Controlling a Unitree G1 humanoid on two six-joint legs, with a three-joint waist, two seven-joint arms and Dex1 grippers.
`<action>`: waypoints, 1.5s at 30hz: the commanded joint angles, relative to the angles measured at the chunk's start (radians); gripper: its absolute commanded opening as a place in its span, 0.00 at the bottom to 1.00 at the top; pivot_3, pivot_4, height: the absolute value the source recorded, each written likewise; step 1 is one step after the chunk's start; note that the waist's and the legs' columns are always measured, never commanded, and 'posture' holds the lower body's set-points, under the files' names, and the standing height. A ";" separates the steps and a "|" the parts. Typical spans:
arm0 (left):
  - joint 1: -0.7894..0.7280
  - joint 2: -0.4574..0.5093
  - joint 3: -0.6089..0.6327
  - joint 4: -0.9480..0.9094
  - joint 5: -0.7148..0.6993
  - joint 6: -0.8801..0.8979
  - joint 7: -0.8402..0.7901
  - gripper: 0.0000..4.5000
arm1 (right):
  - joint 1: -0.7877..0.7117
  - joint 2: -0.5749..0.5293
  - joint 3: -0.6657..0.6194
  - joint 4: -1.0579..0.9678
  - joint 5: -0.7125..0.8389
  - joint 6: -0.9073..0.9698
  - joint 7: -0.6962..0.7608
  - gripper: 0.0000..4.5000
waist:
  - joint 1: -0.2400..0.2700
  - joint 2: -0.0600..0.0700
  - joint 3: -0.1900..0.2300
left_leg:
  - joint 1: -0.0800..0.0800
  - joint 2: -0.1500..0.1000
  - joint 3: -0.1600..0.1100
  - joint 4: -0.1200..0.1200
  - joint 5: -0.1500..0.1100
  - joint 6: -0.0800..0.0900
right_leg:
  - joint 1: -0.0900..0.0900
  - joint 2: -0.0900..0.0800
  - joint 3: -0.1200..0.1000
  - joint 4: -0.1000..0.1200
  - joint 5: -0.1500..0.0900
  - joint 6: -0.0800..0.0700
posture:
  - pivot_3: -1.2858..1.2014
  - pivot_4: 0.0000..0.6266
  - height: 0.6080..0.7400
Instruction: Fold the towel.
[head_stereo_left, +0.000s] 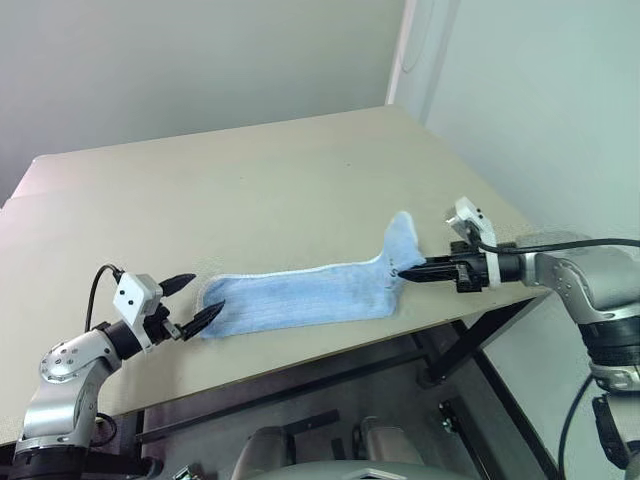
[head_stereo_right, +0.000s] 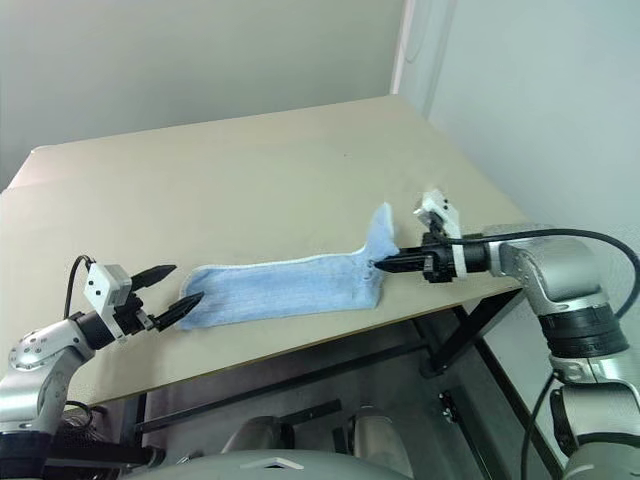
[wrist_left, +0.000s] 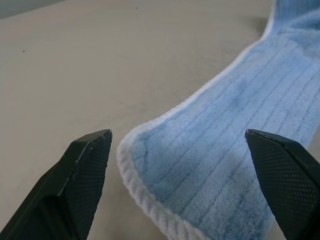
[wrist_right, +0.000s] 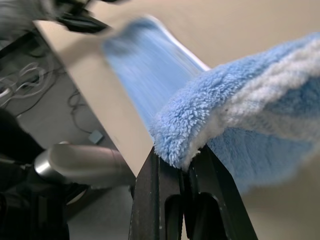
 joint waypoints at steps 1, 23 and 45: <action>-0.017 0.012 0.007 -0.023 0.006 -0.011 0.000 1.00 | -0.050 0.069 0.088 -0.013 -0.042 -0.084 0.009 0.01 | -0.001 0.000 0.000 | 0.000 0.000 0.000 0.000 0.000 0.000 | 0.000 0.000 0.000 0.000 0.000 0.000 | 0.52 0.00 1.00; 0.025 -0.019 0.020 -0.053 0.019 -0.031 0.061 1.00 | -0.077 0.300 0.134 0.183 -0.140 -0.368 0.013 0.80 | 0.001 0.000 0.000 | 0.002 0.000 0.000 0.001 0.000 0.000 | 0.000 0.001 0.000 0.004 0.001 -0.001 | 0.52 0.00 1.00; 0.083 0.099 0.127 -0.113 -0.096 0.336 0.097 1.00 | -0.060 0.558 0.209 0.636 -0.427 -0.757 -0.199 0.88 | -0.008 -0.004 -0.003 | 0.004 0.000 0.001 0.001 0.000 0.000 | 0.001 0.003 0.002 0.007 0.001 -0.002 | 0.52 0.00 1.00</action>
